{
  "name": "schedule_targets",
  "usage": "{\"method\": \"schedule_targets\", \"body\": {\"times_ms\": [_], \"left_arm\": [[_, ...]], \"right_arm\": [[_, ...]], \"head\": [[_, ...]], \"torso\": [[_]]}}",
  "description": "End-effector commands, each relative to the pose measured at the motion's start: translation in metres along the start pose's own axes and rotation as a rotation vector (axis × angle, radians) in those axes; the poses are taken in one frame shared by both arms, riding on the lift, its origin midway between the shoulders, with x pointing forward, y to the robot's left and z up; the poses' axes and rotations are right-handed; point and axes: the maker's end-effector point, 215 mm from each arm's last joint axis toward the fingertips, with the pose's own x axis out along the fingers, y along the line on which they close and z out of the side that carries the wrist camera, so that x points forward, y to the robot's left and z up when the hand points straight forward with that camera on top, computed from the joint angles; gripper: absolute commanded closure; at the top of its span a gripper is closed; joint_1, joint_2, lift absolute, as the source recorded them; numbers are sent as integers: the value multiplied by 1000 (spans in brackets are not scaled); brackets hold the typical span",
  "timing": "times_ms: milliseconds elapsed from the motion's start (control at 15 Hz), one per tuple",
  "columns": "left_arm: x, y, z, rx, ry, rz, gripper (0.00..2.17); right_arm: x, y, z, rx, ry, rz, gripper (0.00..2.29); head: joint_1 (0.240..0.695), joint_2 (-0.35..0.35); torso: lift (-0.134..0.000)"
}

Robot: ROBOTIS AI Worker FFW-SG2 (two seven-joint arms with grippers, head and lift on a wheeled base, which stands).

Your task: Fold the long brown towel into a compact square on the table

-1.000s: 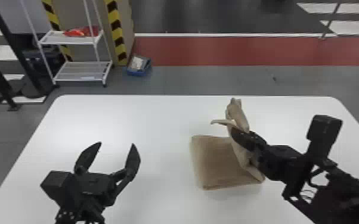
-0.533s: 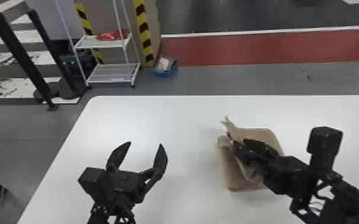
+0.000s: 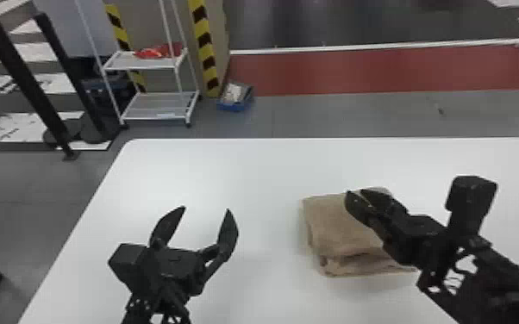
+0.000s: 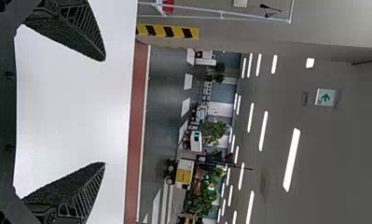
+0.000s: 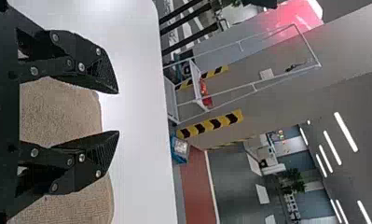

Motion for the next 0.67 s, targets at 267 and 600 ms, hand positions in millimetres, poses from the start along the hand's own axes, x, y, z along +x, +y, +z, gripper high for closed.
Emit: {"method": "schedule_targets", "body": {"times_ms": [267,600], "left_arm": [[-1,1,0,-1,0,-1,80],[0,0,1,-3,-1,-5,80]], "right_arm": [[22,24,-57,-51,128,37,2128],[3,71,-107,-47,207,124,2128]], "head": [[695,133],[695,191]], "torso": [[-111],[-111]]}}
